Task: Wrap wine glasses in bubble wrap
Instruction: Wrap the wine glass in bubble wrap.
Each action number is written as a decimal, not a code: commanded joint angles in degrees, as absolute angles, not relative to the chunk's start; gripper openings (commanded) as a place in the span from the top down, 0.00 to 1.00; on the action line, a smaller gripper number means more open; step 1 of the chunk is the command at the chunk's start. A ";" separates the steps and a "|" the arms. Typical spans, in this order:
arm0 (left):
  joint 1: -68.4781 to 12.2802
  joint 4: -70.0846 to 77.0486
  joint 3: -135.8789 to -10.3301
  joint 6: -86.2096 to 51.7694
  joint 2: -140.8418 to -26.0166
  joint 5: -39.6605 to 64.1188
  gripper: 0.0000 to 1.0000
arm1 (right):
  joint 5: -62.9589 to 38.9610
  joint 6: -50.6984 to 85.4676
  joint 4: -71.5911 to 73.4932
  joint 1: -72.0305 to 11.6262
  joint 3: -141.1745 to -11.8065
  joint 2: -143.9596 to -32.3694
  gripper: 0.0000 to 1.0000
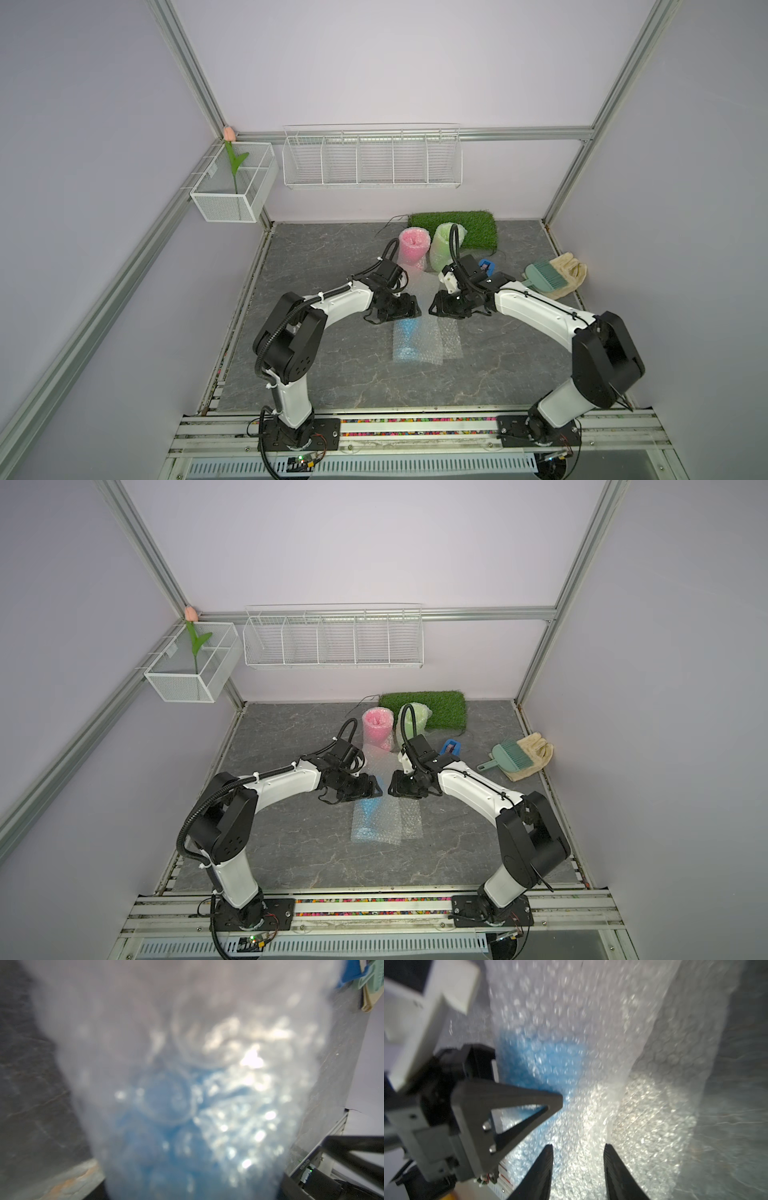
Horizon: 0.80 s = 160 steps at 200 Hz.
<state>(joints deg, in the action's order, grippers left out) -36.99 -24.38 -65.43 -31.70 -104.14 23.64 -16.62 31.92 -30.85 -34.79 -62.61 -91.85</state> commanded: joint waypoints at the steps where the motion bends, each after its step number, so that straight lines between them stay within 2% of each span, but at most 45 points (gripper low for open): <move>1: -34.59 -18.37 -61.95 -33.38 -102.29 29.16 0.26 | -19.38 33.27 -32.13 -38.32 -60.88 -93.61 0.62; 40: -31.53 -10.93 -56.37 -36.53 -100.60 34.53 0.29 | -20.12 36.23 -28.17 -42.16 -60.44 -98.15 0.71; 94: -27.48 -1.95 -50.31 -40.33 -98.29 40.20 0.32 | -19.82 38.01 -24.38 -43.63 -60.05 -102.20 0.79; 139: -27.50 4.43 -48.62 -45.08 -99.10 41.88 0.34 | -24.10 38.89 -17.14 -43.59 -57.10 -104.09 0.88; 160: -28.18 0.66 -49.70 -44.12 -99.42 38.75 0.36 | -28.38 40.34 -10.45 -43.63 -54.68 -104.15 0.90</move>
